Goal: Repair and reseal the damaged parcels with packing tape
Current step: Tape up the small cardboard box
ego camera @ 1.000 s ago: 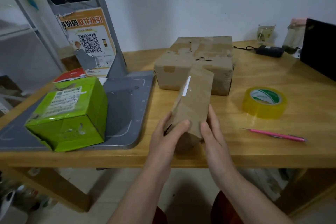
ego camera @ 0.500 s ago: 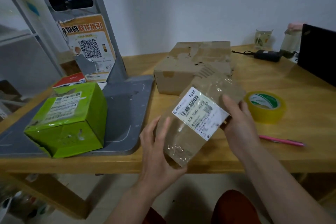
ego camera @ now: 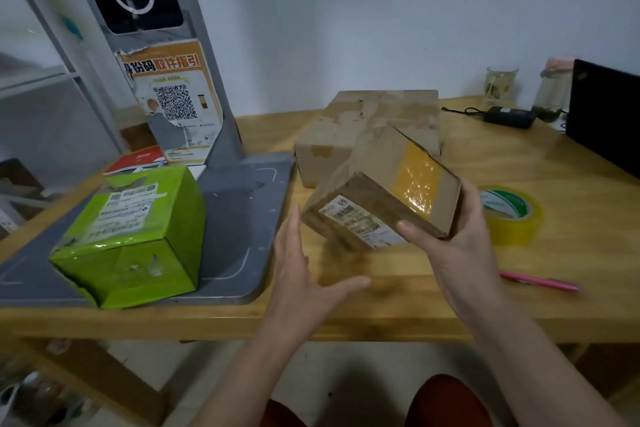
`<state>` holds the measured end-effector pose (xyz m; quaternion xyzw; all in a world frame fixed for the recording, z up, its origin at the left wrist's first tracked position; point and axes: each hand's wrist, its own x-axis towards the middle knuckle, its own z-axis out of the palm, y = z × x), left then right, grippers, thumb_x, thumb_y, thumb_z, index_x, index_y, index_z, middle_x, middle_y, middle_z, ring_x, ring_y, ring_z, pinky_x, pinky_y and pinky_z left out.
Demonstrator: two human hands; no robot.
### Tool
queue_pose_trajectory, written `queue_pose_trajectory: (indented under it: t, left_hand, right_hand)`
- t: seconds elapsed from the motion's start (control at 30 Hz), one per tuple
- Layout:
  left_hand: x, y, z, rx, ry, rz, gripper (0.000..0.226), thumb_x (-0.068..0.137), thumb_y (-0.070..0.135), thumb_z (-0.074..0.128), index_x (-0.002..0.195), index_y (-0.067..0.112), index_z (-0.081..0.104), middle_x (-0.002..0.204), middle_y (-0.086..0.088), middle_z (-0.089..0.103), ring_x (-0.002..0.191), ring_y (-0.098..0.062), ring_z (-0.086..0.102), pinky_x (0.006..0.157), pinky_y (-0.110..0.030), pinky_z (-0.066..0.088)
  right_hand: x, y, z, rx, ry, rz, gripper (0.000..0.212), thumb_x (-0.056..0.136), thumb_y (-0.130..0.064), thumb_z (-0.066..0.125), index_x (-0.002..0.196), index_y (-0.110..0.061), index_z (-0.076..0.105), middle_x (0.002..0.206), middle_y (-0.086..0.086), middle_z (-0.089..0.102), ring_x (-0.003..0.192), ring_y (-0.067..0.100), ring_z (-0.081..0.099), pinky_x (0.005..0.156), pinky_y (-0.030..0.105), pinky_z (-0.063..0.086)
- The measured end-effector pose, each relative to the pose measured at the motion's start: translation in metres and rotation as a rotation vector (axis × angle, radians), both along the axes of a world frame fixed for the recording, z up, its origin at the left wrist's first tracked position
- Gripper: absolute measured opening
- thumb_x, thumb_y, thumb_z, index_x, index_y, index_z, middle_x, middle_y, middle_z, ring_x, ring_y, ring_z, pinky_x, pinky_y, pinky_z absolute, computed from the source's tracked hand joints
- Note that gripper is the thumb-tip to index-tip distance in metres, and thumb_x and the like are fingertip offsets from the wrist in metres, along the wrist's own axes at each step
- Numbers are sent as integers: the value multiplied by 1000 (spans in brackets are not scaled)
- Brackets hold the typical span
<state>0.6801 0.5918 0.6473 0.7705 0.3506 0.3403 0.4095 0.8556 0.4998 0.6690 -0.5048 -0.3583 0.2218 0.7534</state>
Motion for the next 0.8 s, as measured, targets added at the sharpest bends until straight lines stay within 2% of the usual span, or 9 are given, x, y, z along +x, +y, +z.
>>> queue_pose_trajectory:
  t: [0.13, 0.23, 0.33, 0.43, 0.5, 0.57, 0.63, 0.7, 0.8]
  left_hand:
    - [9, -13, 28, 100, -93, 10, 114, 55, 83, 63, 151, 46, 16, 157, 26, 18, 142, 6, 21, 117, -40, 31]
    - [19, -20, 42, 118, -110, -27, 93, 65, 79, 55, 147, 40, 34, 152, 23, 31, 140, 3, 28, 114, -42, 35]
    - [29, -24, 41, 167, -94, -25, 84, 72, 74, 52, 144, 34, 42, 150, 21, 36, 142, 0, 26, 115, -43, 33]
    - [32, -20, 32, 268, -42, -21, 72, 79, 60, 59, 141, 25, 47, 147, 17, 41, 142, 2, 24, 118, -35, 28]
    - [28, -14, 24, 368, 9, -70, 66, 80, 43, 66, 140, 23, 47, 141, 13, 46, 138, 0, 30, 116, -27, 27]
    - [25, -10, 17, 382, 43, -188, 72, 79, 26, 70, 145, 27, 39, 134, 12, 50, 133, -1, 37, 110, -15, 29]
    - [26, -9, 9, 408, 74, -280, 76, 80, 16, 67, 148, 26, 36, 133, 10, 48, 132, -4, 38, 109, -14, 29]
    - [29, -8, 3, 475, 54, -254, 62, 81, 26, 64, 141, 20, 49, 131, 7, 48, 129, -5, 38, 110, -19, 32]
    - [32, -4, 2, 448, 74, -208, 55, 82, 41, 66, 133, 22, 59, 126, 10, 47, 124, -3, 40, 106, -16, 34]
  right_hand:
    - [-4, 2, -15, 3, 19, 0, 93, 53, -21, 92, 129, -38, 43, 124, -8, 59, 118, 12, 56, 99, 43, 49]
    - [-13, 6, -30, 8, 39, -3, 87, 53, -10, 84, 125, -36, 43, 120, -9, 62, 115, 12, 58, 95, 35, 50]
    - [-23, 5, -45, -89, -44, -14, 90, 55, -14, 87, 128, -33, 39, 122, -7, 60, 115, 9, 58, 92, 27, 49]
    - [-20, -1, -51, -268, -193, 52, 91, 55, -24, 88, 125, -29, 31, 122, -12, 53, 112, -3, 53, 89, 15, 46]
    - [-17, -9, -52, -390, -256, 137, 91, 54, -38, 88, 124, -32, 30, 122, -18, 50, 113, -7, 50, 89, 15, 46]
    - [-18, -14, -53, -434, -297, 147, 86, 59, -48, 85, 126, -37, 32, 123, -23, 47, 115, -11, 45, 88, 13, 44]
    - [-21, -15, -53, -424, -331, 100, 77, 63, -57, 78, 125, -39, 35, 124, -24, 47, 117, -9, 45, 93, 19, 44]
    - [-24, -14, -53, -433, -350, 65, 74, 65, -57, 72, 127, -37, 37, 125, -19, 51, 118, -3, 48, 98, 29, 46]
    - [-30, -13, -55, -468, -438, -29, 64, 78, -35, 74, 132, -31, 39, 124, -12, 55, 116, 4, 52, 95, 36, 50]
